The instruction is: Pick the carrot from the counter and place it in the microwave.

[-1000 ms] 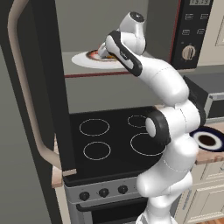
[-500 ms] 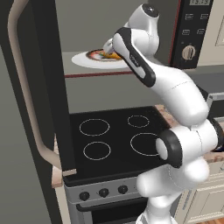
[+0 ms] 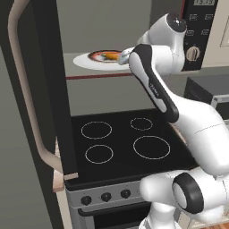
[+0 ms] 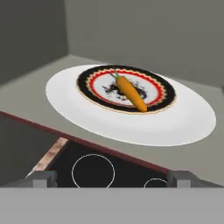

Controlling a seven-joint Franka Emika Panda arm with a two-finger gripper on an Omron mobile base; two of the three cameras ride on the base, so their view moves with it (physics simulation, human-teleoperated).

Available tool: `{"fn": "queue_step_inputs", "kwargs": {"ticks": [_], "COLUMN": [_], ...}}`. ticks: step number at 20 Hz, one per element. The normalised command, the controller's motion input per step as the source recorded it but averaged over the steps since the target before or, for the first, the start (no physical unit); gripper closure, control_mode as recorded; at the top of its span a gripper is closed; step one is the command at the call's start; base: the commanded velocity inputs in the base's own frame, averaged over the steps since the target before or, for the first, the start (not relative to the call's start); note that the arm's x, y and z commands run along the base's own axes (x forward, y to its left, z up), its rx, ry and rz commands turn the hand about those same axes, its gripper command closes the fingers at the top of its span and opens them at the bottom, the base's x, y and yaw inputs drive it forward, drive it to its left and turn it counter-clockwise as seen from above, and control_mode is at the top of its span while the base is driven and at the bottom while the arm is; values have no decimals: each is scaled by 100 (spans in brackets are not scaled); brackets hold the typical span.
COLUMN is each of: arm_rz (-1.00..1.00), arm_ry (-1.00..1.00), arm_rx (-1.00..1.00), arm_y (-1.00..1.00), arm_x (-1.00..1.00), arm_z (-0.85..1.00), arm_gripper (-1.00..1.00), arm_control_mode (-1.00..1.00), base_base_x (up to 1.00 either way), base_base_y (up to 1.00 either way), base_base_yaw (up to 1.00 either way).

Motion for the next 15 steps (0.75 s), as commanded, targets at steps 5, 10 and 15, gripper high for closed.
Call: {"fn": "queue_step_inputs", "kwargs": {"ticks": [5, 10, 15], "arm_rz": [-22, -30, -32], "arm_ry": [-1, 2, 9], "arm_rx": [6, 8, 17], "arm_y": [-34, -4, 0], "arm_x": [-100, -100, -100], "arm_z": [0, -16, -45], "arm_gripper": [-100, -100, -100], "arm_control_mode": [-100, -100, -100], "base_base_x": [0, 0, 0], "base_base_y": [0, 0, 0], "base_base_yaw": [0, 0, 0]}}
